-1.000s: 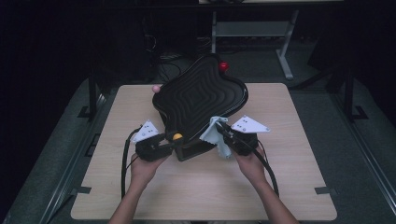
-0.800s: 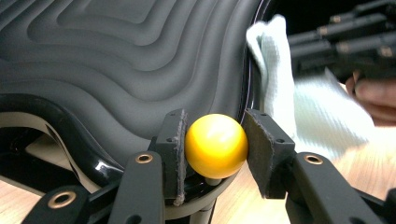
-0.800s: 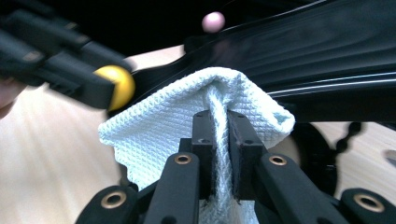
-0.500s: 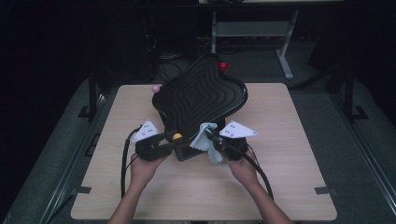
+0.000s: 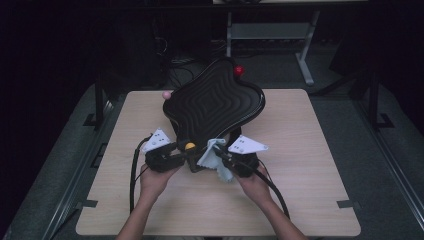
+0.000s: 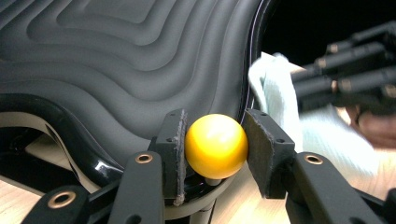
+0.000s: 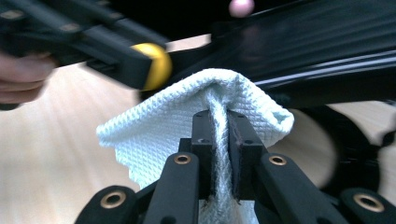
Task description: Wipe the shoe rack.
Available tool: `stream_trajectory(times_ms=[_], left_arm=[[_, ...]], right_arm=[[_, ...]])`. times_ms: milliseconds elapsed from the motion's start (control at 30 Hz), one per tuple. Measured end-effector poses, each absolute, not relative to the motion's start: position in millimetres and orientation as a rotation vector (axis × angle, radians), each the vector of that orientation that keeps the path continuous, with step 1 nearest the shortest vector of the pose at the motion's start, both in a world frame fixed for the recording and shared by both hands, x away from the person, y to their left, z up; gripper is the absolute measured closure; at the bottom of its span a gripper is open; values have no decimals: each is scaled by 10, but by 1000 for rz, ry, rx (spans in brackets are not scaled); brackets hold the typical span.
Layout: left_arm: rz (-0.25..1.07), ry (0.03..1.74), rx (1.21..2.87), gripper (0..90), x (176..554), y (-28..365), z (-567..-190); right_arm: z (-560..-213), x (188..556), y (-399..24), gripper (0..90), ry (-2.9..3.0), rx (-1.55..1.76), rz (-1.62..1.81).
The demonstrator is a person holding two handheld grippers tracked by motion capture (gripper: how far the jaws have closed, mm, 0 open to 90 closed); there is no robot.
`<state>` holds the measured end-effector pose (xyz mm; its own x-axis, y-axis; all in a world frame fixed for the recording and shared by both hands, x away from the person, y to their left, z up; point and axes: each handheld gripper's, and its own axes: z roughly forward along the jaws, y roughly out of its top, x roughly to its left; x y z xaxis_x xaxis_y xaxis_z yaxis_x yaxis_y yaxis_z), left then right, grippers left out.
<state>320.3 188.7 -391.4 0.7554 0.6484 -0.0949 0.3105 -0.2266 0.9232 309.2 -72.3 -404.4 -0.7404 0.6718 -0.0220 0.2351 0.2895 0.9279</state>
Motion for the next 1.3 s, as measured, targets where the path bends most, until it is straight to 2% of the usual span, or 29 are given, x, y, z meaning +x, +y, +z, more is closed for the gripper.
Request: stream_trajectory(times_ms=[167,433,633,1033,1300], left_arm=[[376,741,1829,603,3199,1890,-3912],[373,738,1827,603,3191,1889,-3916],[370,730,1832,603,3192,1906,-3914],[357,717,1829,604,3161,1977,-3919],[355,714,1832,604,3159,1977,-3917]], right_arm=[[-4167,3009,-514,820,2216,729,1422],[-3999,3136,-855,820,2107,840,1426],[-4011,3104,-783,820,2125,805,1420],[-3600,3188,-1362,822,1929,938,1419],[-3711,3199,-1149,822,1992,895,1406]])
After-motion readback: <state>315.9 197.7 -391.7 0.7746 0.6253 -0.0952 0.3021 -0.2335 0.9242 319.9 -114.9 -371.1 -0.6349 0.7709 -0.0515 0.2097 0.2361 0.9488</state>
